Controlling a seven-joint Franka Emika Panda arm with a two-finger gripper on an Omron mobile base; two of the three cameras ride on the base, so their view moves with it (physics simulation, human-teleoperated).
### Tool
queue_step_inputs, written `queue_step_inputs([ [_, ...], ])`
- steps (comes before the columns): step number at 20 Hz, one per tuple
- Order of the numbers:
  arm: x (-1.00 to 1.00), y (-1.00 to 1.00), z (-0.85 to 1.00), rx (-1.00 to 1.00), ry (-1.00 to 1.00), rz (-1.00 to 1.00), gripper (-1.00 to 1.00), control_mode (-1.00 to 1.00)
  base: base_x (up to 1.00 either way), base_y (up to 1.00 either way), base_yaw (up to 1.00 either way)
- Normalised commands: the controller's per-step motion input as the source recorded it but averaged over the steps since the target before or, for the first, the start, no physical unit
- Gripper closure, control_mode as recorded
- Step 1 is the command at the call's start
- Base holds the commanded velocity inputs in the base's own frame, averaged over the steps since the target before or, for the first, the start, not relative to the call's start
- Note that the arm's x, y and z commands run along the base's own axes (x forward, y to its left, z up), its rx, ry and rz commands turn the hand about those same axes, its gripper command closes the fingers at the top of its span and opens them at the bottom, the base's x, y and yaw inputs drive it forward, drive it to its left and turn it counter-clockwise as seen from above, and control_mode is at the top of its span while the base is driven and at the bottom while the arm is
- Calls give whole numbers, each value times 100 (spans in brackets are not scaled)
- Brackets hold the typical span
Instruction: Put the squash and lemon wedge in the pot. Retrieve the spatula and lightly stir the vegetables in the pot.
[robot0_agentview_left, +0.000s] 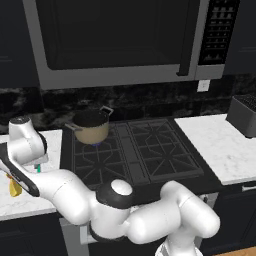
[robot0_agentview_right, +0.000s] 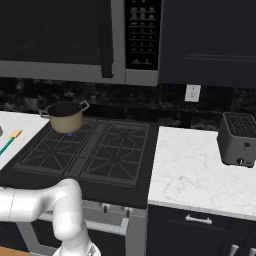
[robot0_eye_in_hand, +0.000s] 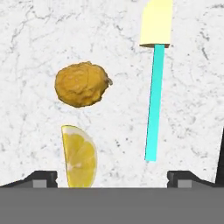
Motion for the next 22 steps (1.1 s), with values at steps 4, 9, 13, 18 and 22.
queue_step_inputs([
  [4, 3, 3, -27, -6, -21, 15, -100, -100, 0, 0, 0],
  [9, 22, 1, -5, 0, -10, 24, -100, -100, 0, 0, 0],
  [13, 39, 5, -4, 0, 0, 18, -100, -100, 0, 0, 0],
  [18, 39, 20, -8, 0, 0, 15, -100, -100, 0, 0, 0],
  [22, 34, 29, -1, 0, 0, 12, -100, -100, 0, 0, 0],
])
